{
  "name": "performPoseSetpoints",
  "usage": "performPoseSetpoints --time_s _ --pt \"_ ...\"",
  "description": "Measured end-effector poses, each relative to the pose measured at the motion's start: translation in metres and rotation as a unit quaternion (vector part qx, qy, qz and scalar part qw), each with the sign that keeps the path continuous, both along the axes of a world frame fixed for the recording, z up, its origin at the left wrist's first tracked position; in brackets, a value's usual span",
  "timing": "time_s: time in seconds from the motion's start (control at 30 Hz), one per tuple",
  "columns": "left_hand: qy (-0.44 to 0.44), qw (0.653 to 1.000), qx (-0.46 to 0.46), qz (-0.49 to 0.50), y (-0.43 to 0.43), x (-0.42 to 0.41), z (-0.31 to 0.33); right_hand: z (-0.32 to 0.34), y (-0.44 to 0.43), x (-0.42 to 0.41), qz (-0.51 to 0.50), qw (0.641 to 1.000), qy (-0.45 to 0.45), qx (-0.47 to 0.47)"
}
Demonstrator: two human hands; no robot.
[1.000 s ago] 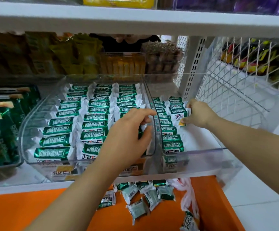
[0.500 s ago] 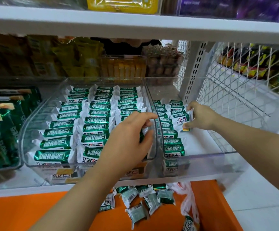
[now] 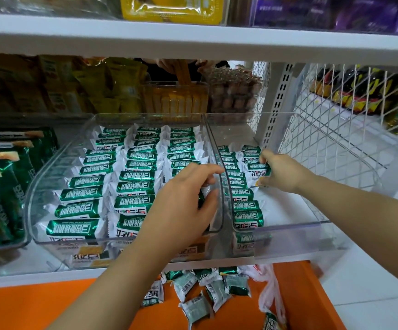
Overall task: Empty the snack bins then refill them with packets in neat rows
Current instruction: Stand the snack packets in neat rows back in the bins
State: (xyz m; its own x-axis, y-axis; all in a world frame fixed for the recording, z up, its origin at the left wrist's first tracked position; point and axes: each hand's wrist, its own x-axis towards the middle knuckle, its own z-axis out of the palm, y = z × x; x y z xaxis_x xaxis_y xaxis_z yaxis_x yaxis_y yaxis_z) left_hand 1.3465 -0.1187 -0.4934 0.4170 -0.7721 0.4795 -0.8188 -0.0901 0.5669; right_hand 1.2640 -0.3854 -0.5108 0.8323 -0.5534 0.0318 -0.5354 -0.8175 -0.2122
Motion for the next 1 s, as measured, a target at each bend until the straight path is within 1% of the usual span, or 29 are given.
performPoseSetpoints --time_s 0.3,0.63,0.77,1.0 --pt "-0.006 1.000 0.001 0.002 0.000 0.000 0.000 0.010 0.000 -0.004 -0.018 1.000 0.013 0.016" --pt "-0.001 1.000 0.001 0.007 0.000 -0.003 0.001 0.010 0.001 -0.009 0.001 1.000 0.013 -0.028" --pt "-0.004 1.000 0.003 0.008 0.000 -0.002 0.000 0.009 0.002 -0.003 0.022 0.994 0.021 -0.110" --pt "-0.014 1.000 0.007 0.006 0.000 0.001 -0.002 0.002 0.000 0.001 0.071 0.974 0.055 -0.208"
